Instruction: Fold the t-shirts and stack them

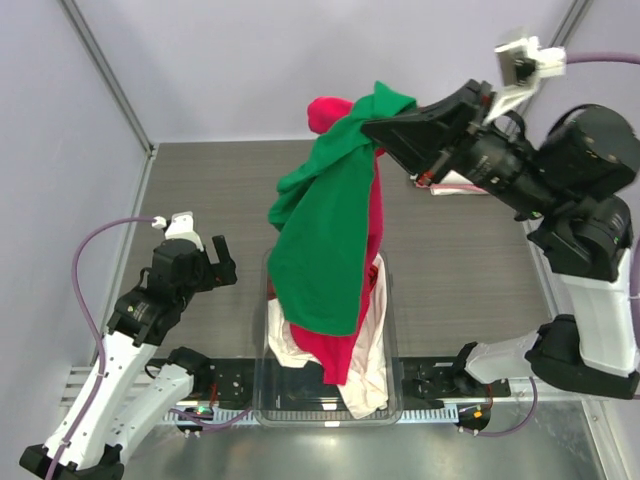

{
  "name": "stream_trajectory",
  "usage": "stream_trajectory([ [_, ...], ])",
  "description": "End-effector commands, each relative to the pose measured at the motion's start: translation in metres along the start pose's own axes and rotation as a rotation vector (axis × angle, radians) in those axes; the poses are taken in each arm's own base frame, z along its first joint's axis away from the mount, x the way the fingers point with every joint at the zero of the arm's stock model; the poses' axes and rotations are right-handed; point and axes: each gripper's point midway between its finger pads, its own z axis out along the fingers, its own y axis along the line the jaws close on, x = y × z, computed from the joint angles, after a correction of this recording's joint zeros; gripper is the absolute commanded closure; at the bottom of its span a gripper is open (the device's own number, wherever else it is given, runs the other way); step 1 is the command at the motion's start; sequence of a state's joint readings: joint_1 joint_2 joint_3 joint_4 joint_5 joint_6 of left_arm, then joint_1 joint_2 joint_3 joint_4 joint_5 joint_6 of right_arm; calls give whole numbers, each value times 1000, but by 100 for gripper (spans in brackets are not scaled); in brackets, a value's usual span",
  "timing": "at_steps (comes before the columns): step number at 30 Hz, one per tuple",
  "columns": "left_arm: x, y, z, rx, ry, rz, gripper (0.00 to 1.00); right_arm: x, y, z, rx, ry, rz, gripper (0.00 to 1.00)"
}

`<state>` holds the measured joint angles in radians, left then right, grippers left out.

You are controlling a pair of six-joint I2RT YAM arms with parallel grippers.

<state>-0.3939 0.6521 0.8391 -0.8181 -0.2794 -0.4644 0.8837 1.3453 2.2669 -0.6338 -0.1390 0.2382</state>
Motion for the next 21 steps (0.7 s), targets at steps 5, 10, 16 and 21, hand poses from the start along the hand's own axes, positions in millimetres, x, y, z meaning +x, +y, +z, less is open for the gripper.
stream_trajectory([
  [5, -11, -3, 0, 14, -50, -25, 0, 43, 17, 8, -124, 55, 134, 99],
  [10, -10, -2, 0, 8, -48, -24, 0, 131, 19, 16, -160, 258, 270, 99],
  [16, -10, -1, 0, 4, -48, -26, 0, 196, -53, -4, 229, 310, 287, 99],
  [21, -10, -1, 1, 2, -44, -24, 0, 304, -114, -35, 574, 555, 292, 99],
])
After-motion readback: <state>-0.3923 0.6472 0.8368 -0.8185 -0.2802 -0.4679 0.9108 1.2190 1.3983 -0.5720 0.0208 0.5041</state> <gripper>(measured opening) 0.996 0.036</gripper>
